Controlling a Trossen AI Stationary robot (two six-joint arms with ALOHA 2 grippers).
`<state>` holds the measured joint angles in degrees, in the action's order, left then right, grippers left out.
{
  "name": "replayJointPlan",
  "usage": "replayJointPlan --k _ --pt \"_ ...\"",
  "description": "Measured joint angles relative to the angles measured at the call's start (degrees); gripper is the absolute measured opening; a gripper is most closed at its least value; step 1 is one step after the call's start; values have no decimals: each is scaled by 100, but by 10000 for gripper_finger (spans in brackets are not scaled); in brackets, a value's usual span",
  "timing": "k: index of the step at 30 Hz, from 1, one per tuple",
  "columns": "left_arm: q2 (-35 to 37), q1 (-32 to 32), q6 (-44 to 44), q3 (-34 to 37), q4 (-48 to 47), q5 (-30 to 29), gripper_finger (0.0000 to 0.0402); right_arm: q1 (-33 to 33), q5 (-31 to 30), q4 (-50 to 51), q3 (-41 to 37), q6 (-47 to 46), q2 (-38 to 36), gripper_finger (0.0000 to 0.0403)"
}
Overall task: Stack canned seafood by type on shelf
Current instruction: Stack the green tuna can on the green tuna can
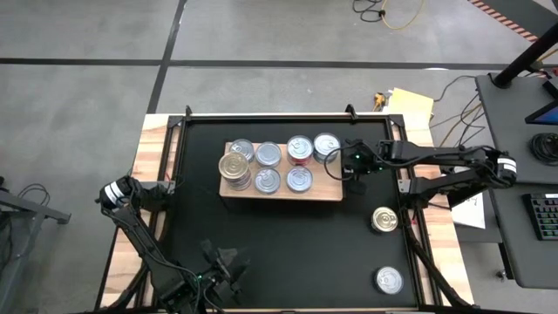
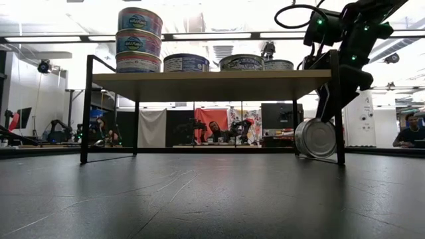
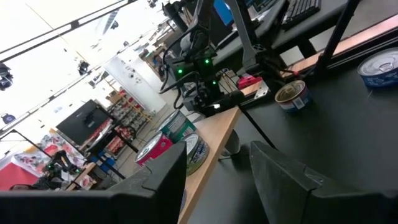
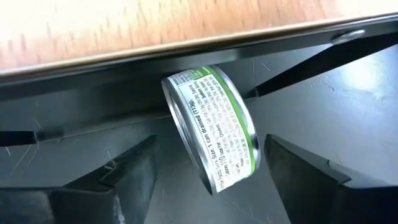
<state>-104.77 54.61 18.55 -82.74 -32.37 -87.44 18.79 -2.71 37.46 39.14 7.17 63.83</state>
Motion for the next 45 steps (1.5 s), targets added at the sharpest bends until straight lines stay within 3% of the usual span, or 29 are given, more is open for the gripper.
replayJointPlan --k 8,16,32,38,45 --pt "0 0 -2 0 -1 0 162 0 99 186 -93 30 -25 299" --pt "0 0 -2 0 -22 -2 162 -3 515 379 -111 -257 -231 278" --pt "0 0 20 -1 -47 -1 162 -1 -590 1129 538 -1054 -251 236" --pt "0 0 46 -1 -47 -2 162 -3 -593 1435 593 -2532 -432 195" --pt "0 -234 554 0 -267 138 162 -126 -806 1896 480 -3768 -1163 83"
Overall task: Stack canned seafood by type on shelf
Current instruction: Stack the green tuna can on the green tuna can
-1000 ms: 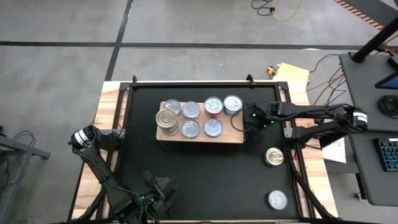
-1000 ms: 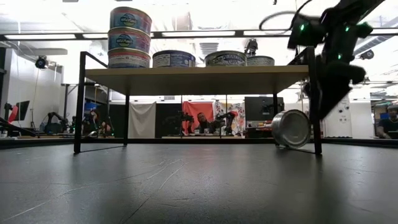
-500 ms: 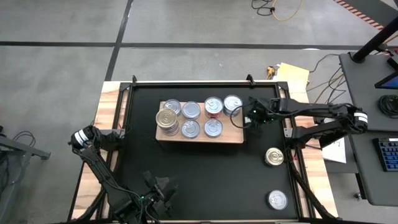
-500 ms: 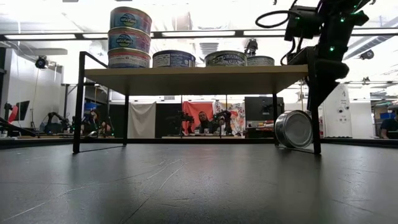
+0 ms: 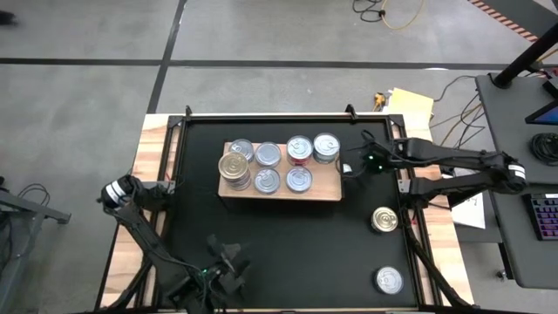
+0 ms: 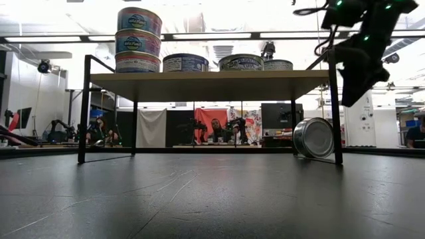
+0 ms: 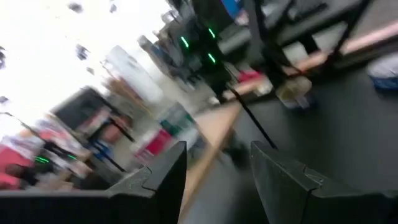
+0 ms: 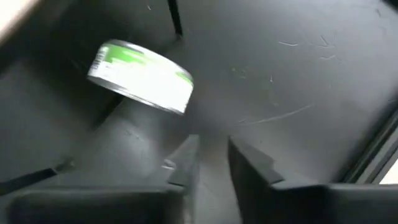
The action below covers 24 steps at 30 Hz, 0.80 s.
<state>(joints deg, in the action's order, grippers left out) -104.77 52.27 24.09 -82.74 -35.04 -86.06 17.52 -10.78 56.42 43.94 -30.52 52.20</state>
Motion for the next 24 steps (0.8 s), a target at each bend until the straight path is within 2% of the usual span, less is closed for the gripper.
replayJointPlan --k 3,5,11,15,18,21,22,24 --pt "4 -222 316 0 -331 979 161 -175 -9 -27 -83 -275 -385 30" --pt "4 -356 276 0 -490 1534 157 -341 -6 -190 -177 -311 -615 17" --pt "375 -516 -1102 2 -901 1697 129 -712 -35 -1114 -531 -349 -962 10" --pt "978 -806 -1810 153 -843 2389 101 -807 -92 -1394 -544 -286 -952 9" --pt "1466 -1065 -2448 518 265 3558 81 -816 -203 -1370 -520 -272 -939 9" --pt "1917 -1223 -3142 1188 2278 5002 70 -816 -277 -1348 -553 -287 -936 9" --pt "2021 -1233 -3275 1468 2961 5294 68 -816 -281 -1342 -594 -339 -926 9" --pt "2149 -1216 -3426 2015 4107 5397 65 -818 -348 -1349 -714 -657 -897 9"
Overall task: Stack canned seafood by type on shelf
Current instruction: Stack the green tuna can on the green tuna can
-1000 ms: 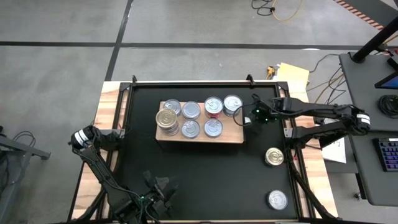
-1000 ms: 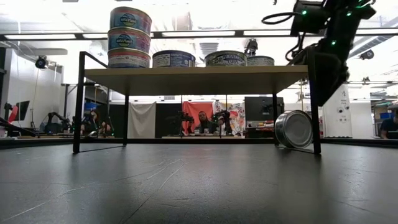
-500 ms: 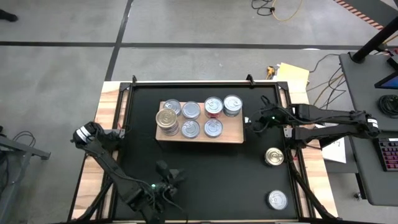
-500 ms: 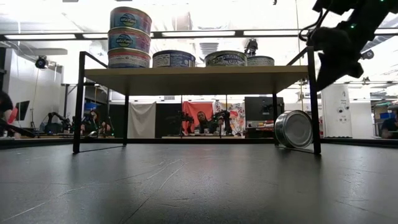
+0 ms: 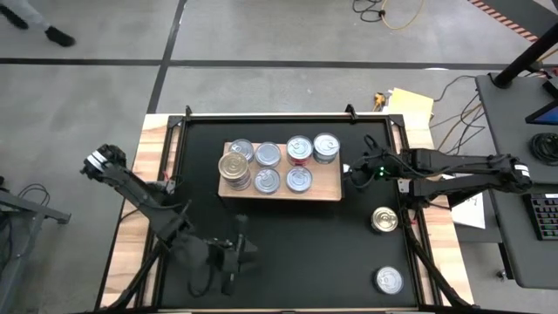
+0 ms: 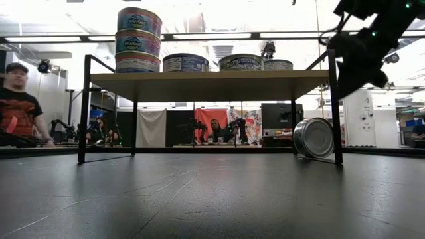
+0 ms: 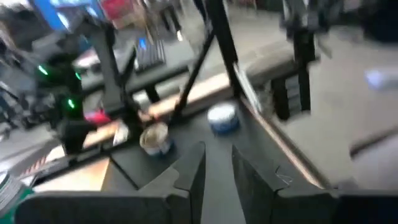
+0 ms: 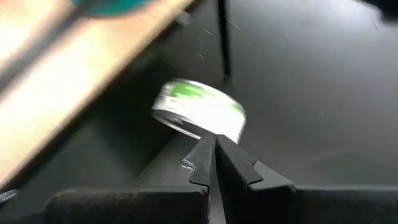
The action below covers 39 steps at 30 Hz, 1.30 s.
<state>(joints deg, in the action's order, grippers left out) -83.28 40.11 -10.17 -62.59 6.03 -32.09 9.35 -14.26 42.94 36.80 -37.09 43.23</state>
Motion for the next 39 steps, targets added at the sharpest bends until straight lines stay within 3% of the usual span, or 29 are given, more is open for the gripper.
replayJointPlan --k 2,5,8,10,16,25,39 --pt "69 72 -132 504 943 -335 63 -21 -85 10 -150 -315 7 9" --pt "78 142 -291 1090 2156 -1494 63 -83 -226 13 -418 -783 -52 9" --pt "86 162 -246 1418 2642 -2717 63 -85 -335 -143 -646 -1091 -119 9" --pt "100 178 -247 1500 2651 -3096 63 -86 -337 -420 -791 -1136 -117 9" --pt "122 107 -1125 1418 2691 -3067 63 -86 -592 -1382 -973 -882 -44 10" --pt "160 -6 -3546 1204 2664 -2540 63 -86 -1093 -1436 -936 -808 -3 13" --pt "394 -66 -4091 1172 2600 -2576 63 -157 -946 -1499 -997 -1497 428 13"
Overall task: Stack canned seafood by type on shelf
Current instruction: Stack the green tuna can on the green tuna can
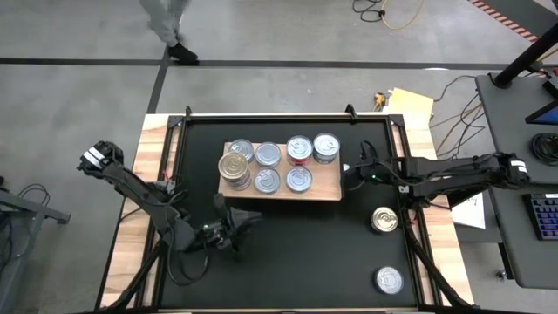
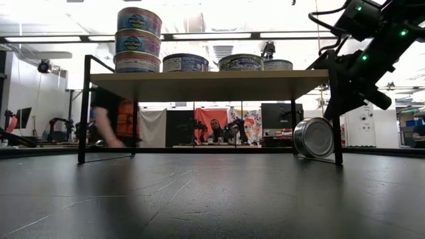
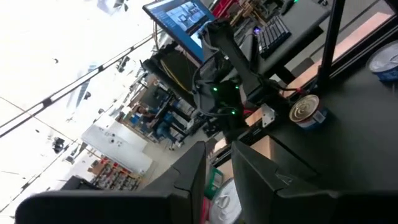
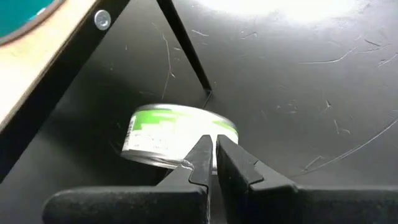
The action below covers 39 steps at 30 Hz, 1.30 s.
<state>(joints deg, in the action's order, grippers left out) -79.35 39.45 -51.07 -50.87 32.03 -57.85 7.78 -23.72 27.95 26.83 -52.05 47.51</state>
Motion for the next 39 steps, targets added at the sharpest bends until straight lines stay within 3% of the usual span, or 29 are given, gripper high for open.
replayJointPlan --k 7,16,22,25,39 --pt "180 -164 -447 0 2 -8 63 -1 -93 -41 -2 -70 -121 13" --pt "181 -363 -236 0 -560 -98 63 -3 -185 -121 -398 267 -1286 13" --pt "258 -573 -370 0 -538 -306 63 -3 -26 -1734 -1327 409 -1822 13" --pt "288 -697 -393 0 -561 -310 63 -3 -32 -2290 -1626 411 -1830 13" --pt "360 -1208 -458 0 -603 -216 63 -3 -224 -2520 -1676 114 -1225 13"
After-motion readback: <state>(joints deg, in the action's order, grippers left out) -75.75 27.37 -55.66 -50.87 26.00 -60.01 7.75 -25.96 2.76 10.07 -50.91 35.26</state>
